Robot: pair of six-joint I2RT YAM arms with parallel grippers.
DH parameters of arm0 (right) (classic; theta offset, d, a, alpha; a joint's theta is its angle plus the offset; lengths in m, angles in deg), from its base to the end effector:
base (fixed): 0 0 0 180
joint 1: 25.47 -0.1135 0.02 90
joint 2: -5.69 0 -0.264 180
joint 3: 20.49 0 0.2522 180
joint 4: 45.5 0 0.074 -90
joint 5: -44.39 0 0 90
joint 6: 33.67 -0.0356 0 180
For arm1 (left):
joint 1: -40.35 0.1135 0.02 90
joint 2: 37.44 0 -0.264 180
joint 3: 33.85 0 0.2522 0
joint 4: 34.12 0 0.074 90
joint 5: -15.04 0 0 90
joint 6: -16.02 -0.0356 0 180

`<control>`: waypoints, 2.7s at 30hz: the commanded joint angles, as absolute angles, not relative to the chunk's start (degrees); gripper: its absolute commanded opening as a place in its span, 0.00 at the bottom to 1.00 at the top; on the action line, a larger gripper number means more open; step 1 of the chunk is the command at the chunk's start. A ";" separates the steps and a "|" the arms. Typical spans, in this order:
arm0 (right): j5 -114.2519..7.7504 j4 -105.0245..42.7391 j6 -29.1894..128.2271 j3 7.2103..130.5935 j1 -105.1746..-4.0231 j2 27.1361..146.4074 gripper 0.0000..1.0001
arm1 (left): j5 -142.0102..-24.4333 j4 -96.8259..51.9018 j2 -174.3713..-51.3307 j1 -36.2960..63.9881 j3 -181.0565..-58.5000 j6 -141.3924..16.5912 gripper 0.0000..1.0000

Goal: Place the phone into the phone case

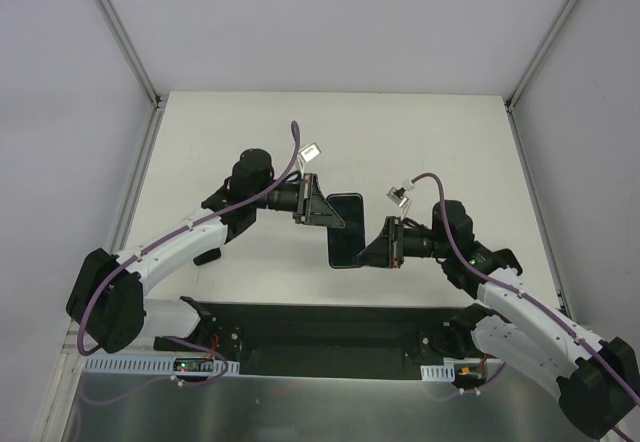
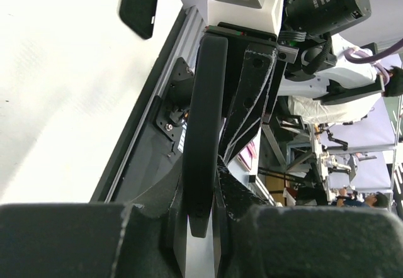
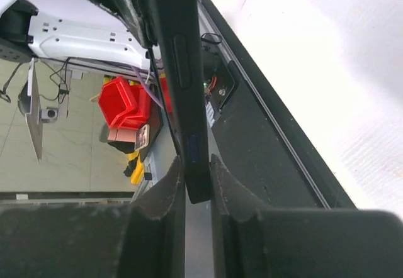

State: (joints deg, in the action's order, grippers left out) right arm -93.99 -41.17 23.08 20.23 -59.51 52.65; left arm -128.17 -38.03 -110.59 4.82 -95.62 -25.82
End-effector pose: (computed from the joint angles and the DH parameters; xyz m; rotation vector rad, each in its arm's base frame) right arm 0.1397 0.1265 0.2611 -0.7041 1.8480 1.5456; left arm 0.2156 -0.1890 0.3040 0.6092 1.9428 -1.7866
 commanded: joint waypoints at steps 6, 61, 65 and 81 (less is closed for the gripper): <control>-79.64 -26.05 26.70 26.56 -59.22 50.08 0.33 | -126.46 -34.78 -113.29 4.84 -97.35 -30.64 0.00; -96.15 -35.43 31.81 39.24 -54.39 65.37 0.25 | -147.47 -24.67 -119.36 7.91 -101.13 -49.63 0.00; -95.88 -35.61 31.64 39.50 -54.56 64.58 0.07 | -145.01 -21.16 -119.97 7.91 -101.57 -50.95 0.00; -97.03 -35.78 32.43 36.52 -56.85 62.21 0.57 | -143.07 -21.67 -116.90 7.91 -103.86 -46.21 0.00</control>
State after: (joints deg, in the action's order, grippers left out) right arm -90.34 -28.51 34.16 37.52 -55.65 66.07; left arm -145.02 -20.00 -120.27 8.05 -100.62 -48.88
